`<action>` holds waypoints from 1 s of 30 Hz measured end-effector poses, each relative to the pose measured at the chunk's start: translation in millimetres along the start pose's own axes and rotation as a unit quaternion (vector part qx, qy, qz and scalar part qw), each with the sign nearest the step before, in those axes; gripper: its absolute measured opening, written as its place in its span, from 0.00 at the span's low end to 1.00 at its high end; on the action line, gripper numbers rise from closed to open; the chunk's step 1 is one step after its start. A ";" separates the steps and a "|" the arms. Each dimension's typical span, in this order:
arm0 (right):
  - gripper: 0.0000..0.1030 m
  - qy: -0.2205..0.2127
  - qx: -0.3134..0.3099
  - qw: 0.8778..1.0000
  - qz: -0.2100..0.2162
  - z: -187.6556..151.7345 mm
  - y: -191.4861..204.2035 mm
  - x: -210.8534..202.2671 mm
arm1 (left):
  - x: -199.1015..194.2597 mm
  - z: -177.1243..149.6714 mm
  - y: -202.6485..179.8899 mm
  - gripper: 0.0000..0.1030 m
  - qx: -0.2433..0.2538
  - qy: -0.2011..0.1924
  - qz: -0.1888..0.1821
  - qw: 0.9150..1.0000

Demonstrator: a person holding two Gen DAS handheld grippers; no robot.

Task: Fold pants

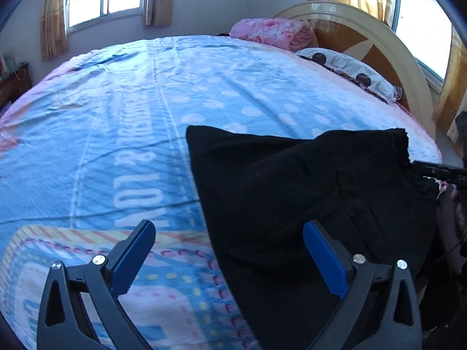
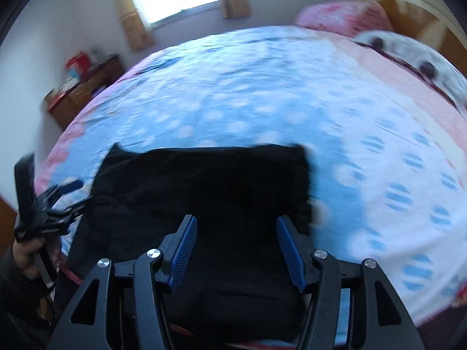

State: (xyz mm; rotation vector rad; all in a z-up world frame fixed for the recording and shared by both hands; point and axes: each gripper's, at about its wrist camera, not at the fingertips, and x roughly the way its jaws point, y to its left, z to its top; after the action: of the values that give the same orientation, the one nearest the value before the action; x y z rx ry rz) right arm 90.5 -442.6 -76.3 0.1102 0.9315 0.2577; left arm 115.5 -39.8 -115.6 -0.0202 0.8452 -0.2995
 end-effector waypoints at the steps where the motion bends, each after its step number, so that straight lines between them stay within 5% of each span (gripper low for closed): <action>1: 0.57 0.002 0.016 1.000 -0.002 -0.8 -10.2 0.0 | 1.6 -0.1 -1.7 1.00 -0.001 0.001 -0.006 1.000; 4: 0.57 0.018 0.071 0.997 0.023 -7.1 -38.3 6.5 | 7.8 0.2 -7.6 1.00 -0.001 0.006 -0.020 1.000; 10: 0.57 0.028 0.081 0.991 0.098 -14.5 -32.6 13.4 | 18.0 1.7 -9.1 1.00 -0.014 0.017 -0.037 0.999; 22: 0.57 0.049 0.080 0.985 0.146 -20.6 -17.5 40.6 | 28.3 6.2 -15.2 0.98 -0.008 0.020 -0.062 0.998; 24: 0.57 0.049 0.065 0.987 0.138 -18.8 -6.4 43.9 | 26.0 6.4 -20.1 0.80 0.001 0.020 -0.057 0.998; 28: 0.30 0.036 0.043 0.989 0.136 -21.2 -1.3 28.8 | 16.5 3.7 -20.3 0.29 0.006 0.018 -0.087 0.996; 30: 0.27 0.030 0.026 0.990 0.135 -21.9 8.0 21.3 | 11.4 2.7 -20.9 0.23 0.004 0.012 -0.092 0.996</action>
State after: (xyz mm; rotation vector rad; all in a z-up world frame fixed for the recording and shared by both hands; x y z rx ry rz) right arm 83.6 -429.6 -104.3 0.2787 0.9835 0.4906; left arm 119.3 -63.2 -119.4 -0.0883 0.8670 -0.4762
